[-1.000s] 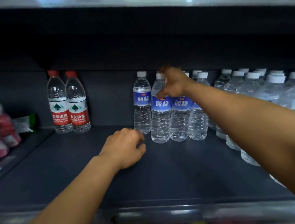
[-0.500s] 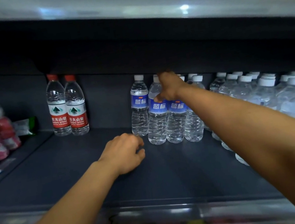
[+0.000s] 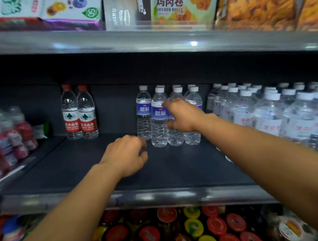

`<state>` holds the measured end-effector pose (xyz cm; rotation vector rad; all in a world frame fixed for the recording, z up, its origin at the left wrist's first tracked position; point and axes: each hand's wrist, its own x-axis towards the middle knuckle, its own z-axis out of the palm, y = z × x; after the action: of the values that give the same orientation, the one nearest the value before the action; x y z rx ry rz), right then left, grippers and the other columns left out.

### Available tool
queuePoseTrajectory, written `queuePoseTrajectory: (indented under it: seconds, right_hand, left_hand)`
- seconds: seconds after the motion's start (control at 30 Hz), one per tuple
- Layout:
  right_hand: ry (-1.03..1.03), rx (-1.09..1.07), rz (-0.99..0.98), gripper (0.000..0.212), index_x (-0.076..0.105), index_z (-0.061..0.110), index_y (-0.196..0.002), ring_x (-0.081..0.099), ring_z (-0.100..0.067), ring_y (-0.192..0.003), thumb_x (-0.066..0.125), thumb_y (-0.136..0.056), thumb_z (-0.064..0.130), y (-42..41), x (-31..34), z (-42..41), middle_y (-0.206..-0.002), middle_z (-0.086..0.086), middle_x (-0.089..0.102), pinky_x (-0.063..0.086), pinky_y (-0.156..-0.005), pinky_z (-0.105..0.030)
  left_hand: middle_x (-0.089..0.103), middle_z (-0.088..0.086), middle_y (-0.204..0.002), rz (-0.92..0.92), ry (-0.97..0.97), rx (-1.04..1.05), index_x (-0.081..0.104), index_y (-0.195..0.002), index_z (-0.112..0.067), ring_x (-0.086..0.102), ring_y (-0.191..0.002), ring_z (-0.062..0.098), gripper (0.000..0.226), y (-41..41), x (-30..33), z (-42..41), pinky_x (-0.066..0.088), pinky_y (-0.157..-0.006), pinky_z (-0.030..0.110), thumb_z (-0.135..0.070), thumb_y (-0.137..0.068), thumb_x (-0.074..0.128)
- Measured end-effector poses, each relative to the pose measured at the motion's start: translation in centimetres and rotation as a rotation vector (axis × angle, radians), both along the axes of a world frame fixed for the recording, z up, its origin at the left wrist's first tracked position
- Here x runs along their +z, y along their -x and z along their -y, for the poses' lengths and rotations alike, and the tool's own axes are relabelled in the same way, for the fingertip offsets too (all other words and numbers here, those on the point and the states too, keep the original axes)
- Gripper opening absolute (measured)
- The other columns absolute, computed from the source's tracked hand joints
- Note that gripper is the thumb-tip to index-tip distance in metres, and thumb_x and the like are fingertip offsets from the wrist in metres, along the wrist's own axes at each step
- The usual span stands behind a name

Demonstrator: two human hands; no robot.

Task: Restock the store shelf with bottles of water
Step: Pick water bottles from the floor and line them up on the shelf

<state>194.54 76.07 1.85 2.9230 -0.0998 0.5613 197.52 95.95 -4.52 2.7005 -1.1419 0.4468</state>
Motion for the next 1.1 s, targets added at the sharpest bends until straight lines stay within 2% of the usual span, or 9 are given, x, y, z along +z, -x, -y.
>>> queuePoseTrajectory:
  seconds: [0.17, 0.33, 0.5, 0.67, 0.73, 0.87, 0.93, 1.03, 1.1]
  right_hand:
    - [-0.01, 0.061, -0.022, 0.037, 0.052, 0.01, -0.124, 0.053, -0.033, -0.114, 0.057, -0.093, 0.028, 8.4, -3.2, -2.1, -0.124, -0.012, 0.055, 0.048, -0.087, -0.042]
    - [-0.101, 0.068, -0.057, 0.035, 0.051, 0.013, -0.126, 0.051, -0.032, -0.117, 0.051, -0.095, 0.029, 17.9, -8.1, -3.9, -0.128, -0.01, 0.054, 0.046, -0.091, -0.044]
    - [-0.194, 0.029, -0.076, 0.035, 0.05, 0.014, -0.126, 0.054, -0.034, -0.114, 0.05, -0.094, 0.028, 27.0, -14.0, -5.8, -0.124, -0.011, 0.055, 0.046, -0.088, -0.042]
    - [-0.314, -0.021, -0.104, 0.035, 0.051, 0.015, -0.127, 0.054, -0.035, -0.109, 0.05, -0.094, 0.026, 33.6, -21.2, -7.3, -0.121, -0.011, 0.055, 0.046, -0.08, -0.043]
    - [-0.376, -0.037, -0.126, 0.031, 0.052, 0.012, -0.122, 0.054, -0.036, -0.106, 0.052, -0.093, 0.024, 35.5, -25.0, -7.8, -0.116, -0.013, 0.055, 0.045, -0.077, -0.043]
    - [-0.527, -0.127, -0.167, 0.034, 0.053, 0.012, -0.125, 0.053, -0.032, -0.111, 0.052, -0.092, 0.02, 38.7, -32.7, -8.6, -0.122, -0.011, 0.057, 0.044, -0.082, -0.039]
    - [-0.615, -0.175, -0.176, 0.032, 0.056, 0.012, -0.122, 0.056, -0.033, -0.107, 0.052, -0.091, 0.02, 40.2, -36.2, -8.7, -0.118, -0.012, 0.059, 0.048, -0.081, -0.04]
    - [-0.717, -0.258, -0.212, 0.027, 0.059, 0.009, -0.114, 0.057, -0.034, -0.105, 0.054, -0.09, 0.02, 41.9, -40.9, -8.4, -0.115, -0.013, 0.062, 0.047, -0.083, -0.04]
    - [-0.783, -0.305, -0.232, 0.026, 0.059, 0.008, -0.113, 0.058, -0.035, -0.104, 0.054, -0.09, 0.02, 42.7, -43.4, -8.1, -0.113, -0.014, 0.062, 0.047, -0.084, -0.04]
  left_hand:
    - [0.062, 0.003, -0.116, -0.005, -0.009, 0.003, 0.062, -0.113, -0.019, 0.057, -0.104, 0.028, 0.029, 6.5, -0.2, -1.7, 0.05, -0.082, 0.037, -0.032, -0.092, 0.049]
    - [0.062, 0.004, -0.118, -0.04, -0.018, -0.035, 0.063, -0.112, -0.023, 0.057, -0.109, 0.03, 0.028, 13.7, -3.0, -1.8, 0.05, -0.084, 0.037, -0.033, -0.09, 0.051]
    - [0.064, 0.007, -0.116, -0.06, -0.029, -0.116, 0.064, -0.109, -0.024, 0.058, -0.109, 0.031, 0.029, 20.3, -7.5, -2.1, 0.051, -0.085, 0.038, -0.037, -0.087, 0.051]
    - [0.067, 0.008, -0.101, -0.147, -0.047, -0.193, 0.065, -0.098, -0.021, 0.063, -0.096, 0.032, 0.024, 25.9, -13.6, -2.7, 0.052, -0.071, 0.037, -0.032, -0.084, 0.049]
    - [0.066, 0.009, -0.098, -0.217, -0.083, -0.219, 0.062, -0.093, -0.02, 0.061, -0.093, 0.032, 0.018, 27.9, -16.5, -2.7, 0.047, -0.065, 0.035, -0.03, -0.087, 0.049]
    - [0.062, 0.009, -0.095, -0.364, -0.14, -0.235, 0.05, -0.079, -0.022, 0.06, -0.092, 0.031, 0.011, 30.9, -23.6, -2.4, 0.045, -0.068, 0.037, -0.027, -0.088, 0.049]
    - [0.06, 0.007, -0.091, -0.436, -0.156, -0.229, 0.048, -0.077, -0.022, 0.06, -0.09, 0.029, 0.011, 32.1, -27.1, -2.2, 0.043, -0.063, 0.034, -0.025, -0.088, 0.048]
    - [0.061, 0.008, -0.094, -0.538, -0.197, -0.227, 0.053, -0.082, -0.018, 0.06, -0.091, 0.029, 0.009, 33.5, -31.7, -1.8, 0.043, -0.065, 0.034, -0.022, -0.088, 0.048]
    - [0.064, 0.008, -0.097, -0.586, -0.202, -0.219, 0.057, -0.083, -0.016, 0.061, -0.093, 0.029, 0.01, 33.8, -34.4, -1.5, 0.048, -0.071, 0.034, -0.023, -0.085, 0.05]
